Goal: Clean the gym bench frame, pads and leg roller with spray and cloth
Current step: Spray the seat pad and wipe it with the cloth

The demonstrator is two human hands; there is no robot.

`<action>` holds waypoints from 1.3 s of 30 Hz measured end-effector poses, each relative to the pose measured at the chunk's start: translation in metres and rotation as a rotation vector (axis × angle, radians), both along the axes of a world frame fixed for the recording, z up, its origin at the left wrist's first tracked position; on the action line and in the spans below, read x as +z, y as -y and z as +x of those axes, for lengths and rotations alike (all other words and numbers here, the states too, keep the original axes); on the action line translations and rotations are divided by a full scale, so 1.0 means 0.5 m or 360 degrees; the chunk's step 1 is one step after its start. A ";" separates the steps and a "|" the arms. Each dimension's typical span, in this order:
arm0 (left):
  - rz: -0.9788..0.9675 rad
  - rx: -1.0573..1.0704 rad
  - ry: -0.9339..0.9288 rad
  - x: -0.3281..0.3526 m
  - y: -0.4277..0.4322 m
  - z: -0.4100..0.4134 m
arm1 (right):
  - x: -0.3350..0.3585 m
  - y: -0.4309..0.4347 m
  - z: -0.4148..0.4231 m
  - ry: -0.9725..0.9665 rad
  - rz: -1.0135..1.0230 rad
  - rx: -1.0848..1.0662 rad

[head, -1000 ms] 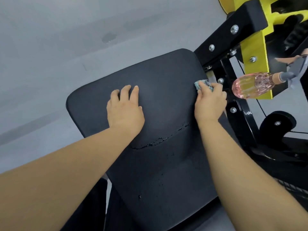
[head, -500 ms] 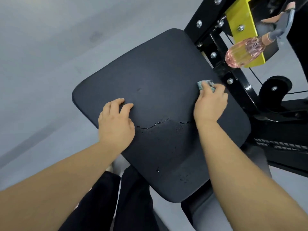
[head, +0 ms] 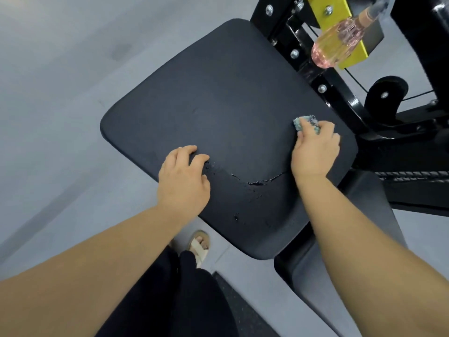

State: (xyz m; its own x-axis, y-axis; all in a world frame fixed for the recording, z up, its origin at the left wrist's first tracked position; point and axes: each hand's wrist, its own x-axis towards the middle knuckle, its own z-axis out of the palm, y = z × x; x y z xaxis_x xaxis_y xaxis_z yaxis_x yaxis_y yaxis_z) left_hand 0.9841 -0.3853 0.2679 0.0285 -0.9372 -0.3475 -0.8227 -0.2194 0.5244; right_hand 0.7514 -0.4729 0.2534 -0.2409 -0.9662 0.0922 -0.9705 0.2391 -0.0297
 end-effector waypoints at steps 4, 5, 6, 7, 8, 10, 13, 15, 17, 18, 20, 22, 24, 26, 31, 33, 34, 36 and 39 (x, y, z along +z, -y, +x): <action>-0.0013 0.0096 -0.0023 0.007 -0.006 -0.019 | -0.014 -0.134 0.132 0.0167 -0.0100 0.0580; -0.0028 0.0104 -0.0049 0.011 -0.009 -0.029 | -0.010 -0.175 0.136 0.0194 -0.0026 0.0829; -0.0047 0.0091 -0.0083 0.015 -0.014 -0.043 | -0.003 -0.200 0.121 0.0233 0.0031 0.1092; -0.0063 0.0066 -0.0118 0.018 -0.018 -0.056 | 0.006 -0.199 0.090 0.0272 0.0090 0.1317; -0.0075 0.0028 -0.0151 0.020 -0.024 -0.069 | 0.011 -0.182 0.050 0.0266 0.0115 0.1435; -0.0117 -0.0057 -0.0187 0.024 -0.039 -0.102 | 0.016 -0.120 -0.044 0.0113 0.0000 0.1299; -0.0052 -0.0149 -0.0135 0.023 -0.051 -0.132 | 0.035 -0.029 -0.144 0.0053 -0.0057 0.0472; -0.0014 -0.0171 -0.0042 0.021 -0.055 -0.147 | 0.037 -0.026 -0.140 0.0052 -0.0044 0.0035; 0.0032 -0.0166 0.0044 0.026 -0.059 -0.159 | 0.026 -0.076 -0.091 0.0051 -0.0115 0.0133; 0.0052 -0.0155 0.0079 0.030 -0.062 -0.165 | 0.020 -0.120 -0.062 0.0127 -0.0151 0.0327; 0.0084 -0.0159 0.0146 0.036 -0.068 -0.179 | 0.014 -0.224 -0.025 0.0225 -0.0041 0.0749; 0.0114 -0.0201 0.0199 0.036 -0.073 -0.184 | 0.022 -0.267 -0.039 0.0260 0.0040 0.1210; 0.0142 -0.0241 0.0200 0.034 -0.076 -0.184 | 0.033 -0.218 -0.098 0.0174 0.0011 0.1429; 0.0182 -0.0259 0.0166 0.030 -0.076 -0.176 | 0.028 -0.127 -0.156 0.0050 -0.0172 0.1188; 0.0193 -0.0310 0.0182 0.022 -0.076 -0.169 | 0.027 -0.031 -0.207 0.0078 -0.0096 0.0115; 0.0202 -0.0327 0.0192 0.020 -0.075 -0.170 | 0.019 -0.073 -0.172 0.0124 -0.0147 0.0065; 0.0218 -0.0327 0.0188 0.021 -0.075 -0.171 | 0.013 -0.112 -0.145 0.0173 -0.0211 0.0135; 0.0241 -0.0313 0.0167 0.025 -0.072 -0.172 | 0.010 -0.212 -0.079 0.0278 -0.0234 0.0367; 0.0234 -0.0282 0.0085 0.037 -0.063 -0.160 | 0.023 -0.320 -0.035 0.0246 -0.0078 0.0978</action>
